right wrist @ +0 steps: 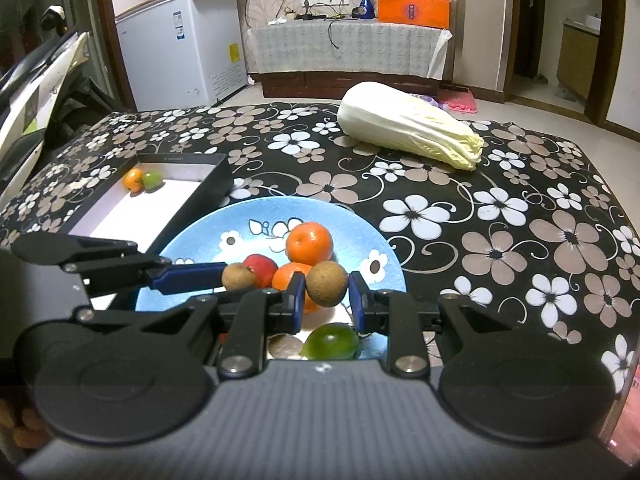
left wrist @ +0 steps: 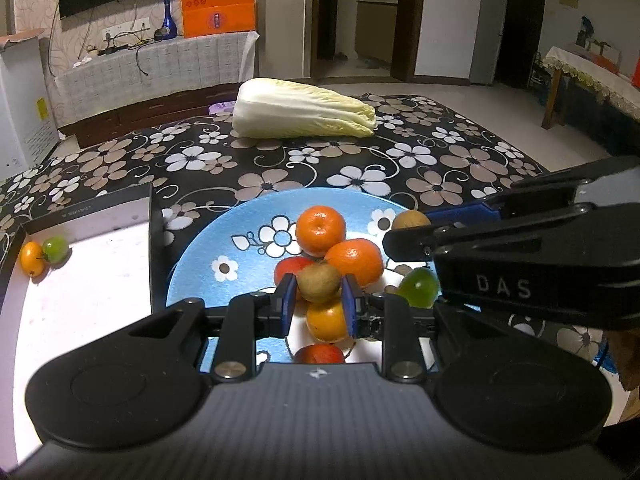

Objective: Organize fruits
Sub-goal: 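Lower the kiwis onto the plate and open both tools, then move both open tools back over the tray toward the orange and lime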

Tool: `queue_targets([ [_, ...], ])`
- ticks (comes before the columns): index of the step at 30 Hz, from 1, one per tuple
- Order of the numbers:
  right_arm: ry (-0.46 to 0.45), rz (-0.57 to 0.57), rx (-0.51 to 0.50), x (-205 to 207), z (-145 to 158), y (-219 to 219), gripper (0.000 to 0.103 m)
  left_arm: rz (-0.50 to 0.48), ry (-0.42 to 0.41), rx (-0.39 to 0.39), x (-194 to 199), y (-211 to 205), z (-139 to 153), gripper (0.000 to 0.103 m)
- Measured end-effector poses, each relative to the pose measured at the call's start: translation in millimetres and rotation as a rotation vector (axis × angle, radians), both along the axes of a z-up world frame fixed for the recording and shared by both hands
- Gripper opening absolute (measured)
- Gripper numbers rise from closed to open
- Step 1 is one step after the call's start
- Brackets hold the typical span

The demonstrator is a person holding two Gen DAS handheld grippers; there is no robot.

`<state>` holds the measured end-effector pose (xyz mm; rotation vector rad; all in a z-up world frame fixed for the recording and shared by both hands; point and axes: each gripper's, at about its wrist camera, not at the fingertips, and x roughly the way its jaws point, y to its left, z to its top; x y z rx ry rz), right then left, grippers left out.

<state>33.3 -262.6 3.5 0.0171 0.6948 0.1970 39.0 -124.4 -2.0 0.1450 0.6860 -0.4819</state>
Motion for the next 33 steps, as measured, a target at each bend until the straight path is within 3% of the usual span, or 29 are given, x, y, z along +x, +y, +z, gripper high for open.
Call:
queue_targets([
  [5, 0.005, -0.005, 0.007, 2.2, -0.8, 1.1, 0.026, -0.003, -0.008, -0.002, -0.4, 4.1, 3.1, 0.030],
  [13, 0.013, -0.008, -0.001, 7.3, -2.9, 5.3, 0.026, 0.013, -0.041, -0.042, -3.6, 26.3, 16.0, 0.046],
  [33, -0.061, 0.014, 0.010, 14.7, 8.6, 35.0, 0.031, 0.197, -0.034, -0.069, 13.1, 88.4, 27.2, 0.050],
])
